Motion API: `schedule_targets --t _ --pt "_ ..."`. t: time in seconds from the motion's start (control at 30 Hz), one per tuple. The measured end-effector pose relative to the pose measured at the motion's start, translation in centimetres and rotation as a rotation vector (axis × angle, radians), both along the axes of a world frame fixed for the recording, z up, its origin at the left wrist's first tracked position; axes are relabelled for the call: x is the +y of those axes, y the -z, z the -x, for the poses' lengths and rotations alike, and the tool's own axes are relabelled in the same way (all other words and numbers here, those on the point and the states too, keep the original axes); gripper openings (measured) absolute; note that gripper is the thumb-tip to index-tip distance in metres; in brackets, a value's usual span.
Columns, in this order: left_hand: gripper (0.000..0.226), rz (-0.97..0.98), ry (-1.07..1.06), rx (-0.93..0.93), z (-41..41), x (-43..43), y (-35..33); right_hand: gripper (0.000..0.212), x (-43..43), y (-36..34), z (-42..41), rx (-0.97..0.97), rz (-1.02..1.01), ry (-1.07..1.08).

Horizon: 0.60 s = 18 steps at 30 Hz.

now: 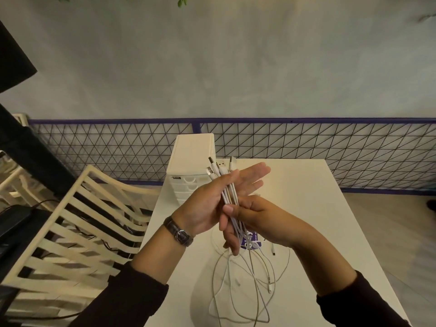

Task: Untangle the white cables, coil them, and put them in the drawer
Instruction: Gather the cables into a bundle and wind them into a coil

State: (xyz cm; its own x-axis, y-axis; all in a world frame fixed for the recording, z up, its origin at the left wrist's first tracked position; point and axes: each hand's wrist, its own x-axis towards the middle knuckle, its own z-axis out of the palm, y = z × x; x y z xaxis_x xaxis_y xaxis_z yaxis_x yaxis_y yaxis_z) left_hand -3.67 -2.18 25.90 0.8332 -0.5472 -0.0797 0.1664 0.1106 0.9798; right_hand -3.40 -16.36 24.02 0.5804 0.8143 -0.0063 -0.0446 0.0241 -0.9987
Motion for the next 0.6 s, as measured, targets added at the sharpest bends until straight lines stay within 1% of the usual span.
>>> schedule_targets --t 0.07,0.1,0.17,0.2,0.23,0.27,0.33,0.37,0.4,0.43,0.53,0.57,0.6 --pt "0.051 -0.204 0.041 -0.049 0.1 -0.1 0.4 0.033 -0.1 0.1 -0.1 0.014 0.004 0.0" --pt "0.058 -0.295 0.019 -0.064 0.3 -0.1 0.4 0.033 -0.3 0.1 -0.2 0.03 0.007 -0.006" --pt "0.069 -0.309 -0.103 -0.063 0.6 0.5 0.9 0.035 -0.8 0.4 -0.4 0.109 -0.02 -0.032" --pt "0.069 -0.315 -0.178 -0.083 0.8 0.9 1.0 0.035 -1.0 0.5 -0.5 0.156 -0.037 -0.039" --pt "0.068 -0.393 -0.23 -0.16 1.0 1.7 1.2 0.035 -1.3 0.7 -0.6 0.194 -0.05 -0.038" --pt "0.068 -0.563 -0.264 -0.286 1.2 2.5 1.5 0.035 -1.6 0.8 -0.7 0.226 -0.056 -0.028" --pt "0.075 -1.004 -0.333 -0.554 1.6 4.3 2.1 0.034 -2.2 1.2 -1.0 0.279 -0.049 -0.002" --pt "0.076 -1.128 -0.378 -0.67 1.7 5.0 1.9 0.034 -2.4 1.4 -1.1 0.302 -0.035 0.002" --pt "0.077 -1.17 -0.397 -0.768 1.8 5.4 1.7 0.033 -2.5 1.5 -1.2 0.329 -0.019 -0.007" --pt "0.077 -1.177 -0.372 -0.885 1.9 5.5 1.2 0.033 -2.6 1.6 -1.2 0.363 -0.003 -0.029" --pt "0.072 -1.3 -0.095 -1.317 1.4 4.3 0.4 0.032 -2.0 1.6 -0.8 0.46 0.04 -0.15" --pt "0.069 -1.338 -0.007 -1.404 1.1 3.5 0.4 0.031 -1.7 1.5 -0.6 0.458 0.056 -0.193" --pt "0.064 -1.357 0.071 -1.448 0.9 2.7 0.6 0.031 -1.3 1.3 -0.5 0.445 0.07 -0.234"
